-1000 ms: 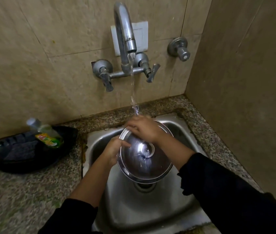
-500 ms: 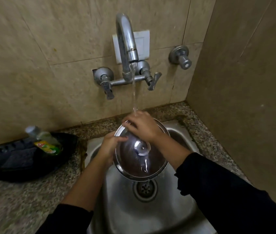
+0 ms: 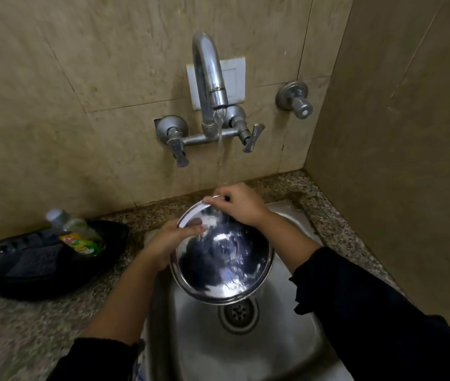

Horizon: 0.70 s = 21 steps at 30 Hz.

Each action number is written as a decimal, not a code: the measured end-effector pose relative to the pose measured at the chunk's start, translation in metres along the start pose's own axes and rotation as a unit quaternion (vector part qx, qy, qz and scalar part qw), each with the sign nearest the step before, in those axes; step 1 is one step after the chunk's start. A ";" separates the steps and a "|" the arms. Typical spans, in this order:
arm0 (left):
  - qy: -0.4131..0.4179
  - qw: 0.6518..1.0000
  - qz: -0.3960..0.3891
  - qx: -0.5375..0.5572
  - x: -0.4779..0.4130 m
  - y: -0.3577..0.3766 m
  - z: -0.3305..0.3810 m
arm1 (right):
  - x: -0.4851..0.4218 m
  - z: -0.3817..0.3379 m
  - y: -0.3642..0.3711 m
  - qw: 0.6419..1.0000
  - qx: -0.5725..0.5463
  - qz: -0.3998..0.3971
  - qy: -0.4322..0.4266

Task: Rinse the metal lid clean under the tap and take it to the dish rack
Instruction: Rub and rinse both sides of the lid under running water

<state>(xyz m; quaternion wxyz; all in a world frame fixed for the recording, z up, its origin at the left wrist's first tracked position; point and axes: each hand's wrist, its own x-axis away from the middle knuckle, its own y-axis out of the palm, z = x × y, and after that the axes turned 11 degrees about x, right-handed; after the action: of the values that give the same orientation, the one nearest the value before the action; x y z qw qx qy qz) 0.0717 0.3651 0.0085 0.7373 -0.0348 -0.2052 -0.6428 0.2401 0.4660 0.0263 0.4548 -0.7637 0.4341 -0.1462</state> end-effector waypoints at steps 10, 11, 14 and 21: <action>0.077 0.983 0.111 0.124 0.016 -0.014 -0.019 | 0.016 0.028 0.010 0.968 -0.143 0.123 0.163; 0.087 0.979 0.125 0.138 0.018 -0.018 -0.024 | 0.021 0.028 0.015 0.963 -0.167 0.128 0.170; 0.102 0.964 0.170 0.178 0.027 -0.024 -0.035 | 0.037 0.010 0.030 0.946 -0.233 0.128 0.184; 0.118 0.911 0.303 0.252 0.032 -0.029 -0.048 | 0.068 0.010 0.066 0.706 -0.612 -0.004 0.356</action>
<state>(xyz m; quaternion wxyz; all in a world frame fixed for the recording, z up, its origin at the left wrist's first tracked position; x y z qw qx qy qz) 0.0594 0.3148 -0.0303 0.8999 0.1675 -0.2513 -0.3146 0.2506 0.4036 -0.0450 -0.3012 -0.7672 0.5552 -0.1116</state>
